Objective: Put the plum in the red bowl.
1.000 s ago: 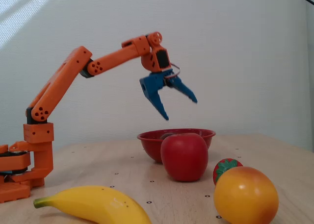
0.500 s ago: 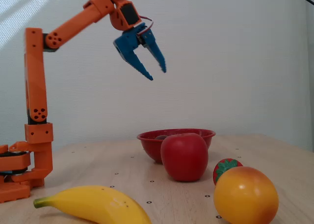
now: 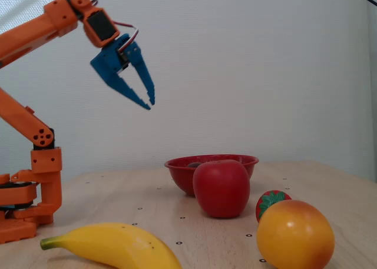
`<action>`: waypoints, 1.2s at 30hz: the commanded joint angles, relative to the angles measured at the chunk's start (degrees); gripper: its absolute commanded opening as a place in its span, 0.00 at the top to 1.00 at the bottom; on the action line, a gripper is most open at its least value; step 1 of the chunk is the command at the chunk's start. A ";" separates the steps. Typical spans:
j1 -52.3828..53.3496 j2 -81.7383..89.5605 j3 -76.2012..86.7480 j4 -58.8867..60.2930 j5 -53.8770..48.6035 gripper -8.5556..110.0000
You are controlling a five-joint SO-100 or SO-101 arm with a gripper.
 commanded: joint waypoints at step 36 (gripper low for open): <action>-18.11 51.68 72.42 -42.89 8.09 0.93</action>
